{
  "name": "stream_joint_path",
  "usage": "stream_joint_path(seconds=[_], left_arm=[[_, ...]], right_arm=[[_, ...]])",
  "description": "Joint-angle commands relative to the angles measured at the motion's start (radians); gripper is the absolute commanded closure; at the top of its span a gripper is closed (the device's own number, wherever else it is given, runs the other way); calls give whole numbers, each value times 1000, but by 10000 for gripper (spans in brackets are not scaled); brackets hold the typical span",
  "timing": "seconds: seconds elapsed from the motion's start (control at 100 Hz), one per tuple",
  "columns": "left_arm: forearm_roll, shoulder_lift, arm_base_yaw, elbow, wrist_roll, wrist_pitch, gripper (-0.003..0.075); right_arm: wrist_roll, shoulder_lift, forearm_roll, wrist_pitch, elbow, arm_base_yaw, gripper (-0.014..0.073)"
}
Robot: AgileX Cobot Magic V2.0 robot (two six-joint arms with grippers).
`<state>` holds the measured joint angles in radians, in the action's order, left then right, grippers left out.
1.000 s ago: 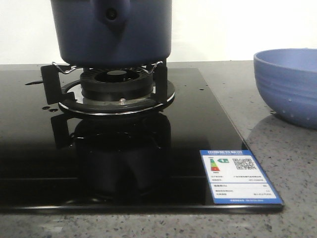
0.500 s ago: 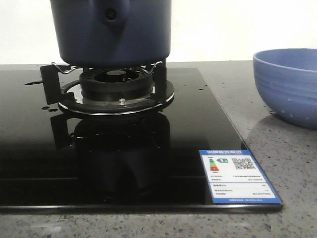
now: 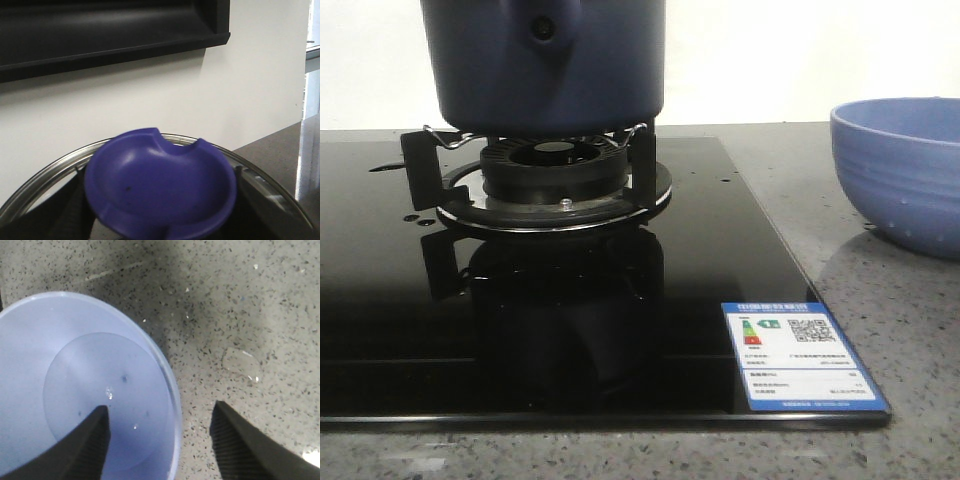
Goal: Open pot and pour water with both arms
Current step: 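Grasp the rim of the light blue bowl with the right gripper, then lift the bowl with the right gripper and carry it over the pot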
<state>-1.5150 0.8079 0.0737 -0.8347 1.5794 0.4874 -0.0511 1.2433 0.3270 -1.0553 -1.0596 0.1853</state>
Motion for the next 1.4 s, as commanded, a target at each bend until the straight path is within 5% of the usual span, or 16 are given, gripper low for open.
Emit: stream_joint_path(seconds=[0.0,0.66,0.9,1.39], left_arm=[[-65,-14,12,-31,-10,-12,489],[-92,-14,18,-31,-10,-12,489],[-92,-14,18,-31,-10,-12,489],[-99,-14,18,-31,-10,-31,489]], right_arm=[[3,1,13,35,-35,6,244],[3,84,40,111,71,6,307],[-42,71,89,122,67,6,666],[-54,71,118,-5,-274,-59,655]])
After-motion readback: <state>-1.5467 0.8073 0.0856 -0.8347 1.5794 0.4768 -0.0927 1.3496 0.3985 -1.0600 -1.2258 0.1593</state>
